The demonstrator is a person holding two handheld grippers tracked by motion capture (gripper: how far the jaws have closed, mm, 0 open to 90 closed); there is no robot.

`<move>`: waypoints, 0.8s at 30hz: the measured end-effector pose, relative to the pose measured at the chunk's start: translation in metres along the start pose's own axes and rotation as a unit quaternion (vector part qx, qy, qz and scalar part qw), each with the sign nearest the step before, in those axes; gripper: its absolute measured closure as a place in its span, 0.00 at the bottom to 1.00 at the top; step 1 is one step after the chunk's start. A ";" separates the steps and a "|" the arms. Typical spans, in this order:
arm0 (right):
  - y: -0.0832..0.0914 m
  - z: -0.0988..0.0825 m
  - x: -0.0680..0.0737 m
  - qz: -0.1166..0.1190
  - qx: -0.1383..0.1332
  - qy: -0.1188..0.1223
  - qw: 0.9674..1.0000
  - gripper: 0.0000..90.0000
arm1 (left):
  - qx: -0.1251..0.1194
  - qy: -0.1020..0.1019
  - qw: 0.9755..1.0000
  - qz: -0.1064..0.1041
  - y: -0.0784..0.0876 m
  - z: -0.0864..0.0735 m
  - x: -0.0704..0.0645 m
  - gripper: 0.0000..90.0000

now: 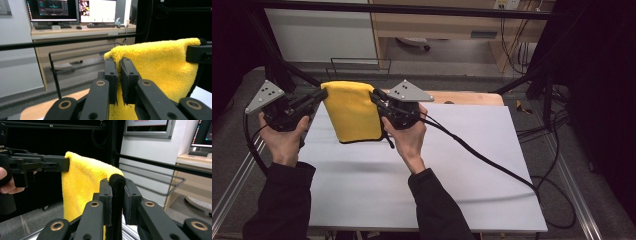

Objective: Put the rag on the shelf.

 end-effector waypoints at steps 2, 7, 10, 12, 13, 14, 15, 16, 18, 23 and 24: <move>-0.001 0.004 0.001 0.000 -0.006 0.001 1.000 0.88 | -0.008 0.002 1.000 0.002 0.000 0.004 0.002 0.94; -0.003 0.014 0.000 -0.001 -0.015 0.004 1.000 0.88 | -0.026 0.003 1.000 0.007 -0.001 0.011 0.006 0.94; -0.005 0.018 0.000 -0.002 -0.020 0.006 1.000 0.88 | -0.034 0.004 0.999 0.011 -0.002 0.015 0.008 0.94; -0.006 0.022 0.001 -0.003 -0.023 0.009 1.000 0.88 | -0.038 0.004 0.999 0.012 -0.003 0.018 0.010 0.94; -0.007 0.025 0.001 -0.004 -0.025 0.012 1.000 0.88 | -0.041 0.006 0.999 0.012 -0.003 0.019 0.011 0.94; -0.008 0.027 0.001 -0.004 -0.025 0.011 1.000 0.88 | -0.042 0.005 0.999 0.013 -0.003 0.021 0.012 0.94; -0.009 0.029 0.001 -0.004 -0.025 0.013 1.000 0.88 | -0.043 0.005 0.999 0.013 -0.003 0.022 0.013 0.94; -0.011 0.033 0.001 -0.004 -0.027 0.012 1.000 0.88 | -0.044 0.005 0.999 0.014 -0.003 0.024 0.015 0.94; -0.012 0.034 0.002 -0.004 -0.029 0.013 0.999 0.88 | -0.047 0.005 0.999 0.017 -0.004 0.027 0.017 0.94; -0.015 0.044 0.004 -0.005 -0.033 0.018 0.999 0.89 | -0.055 0.007 0.998 0.020 -0.005 0.034 0.022 0.94; -0.016 0.046 0.004 -0.006 -0.034 0.018 0.999 0.89 | -0.057 0.007 0.998 0.019 -0.005 0.035 0.024 0.94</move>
Point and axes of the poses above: each handheld gripper's, and its own axes: y roughly backward along the jaws, z roughly out of its top, x roughly to its left, the point moved 1 cm from there along -y, roughly forward along the jaws, and after that the axes turned 12 degrees about -y, right-handed, at the moved point
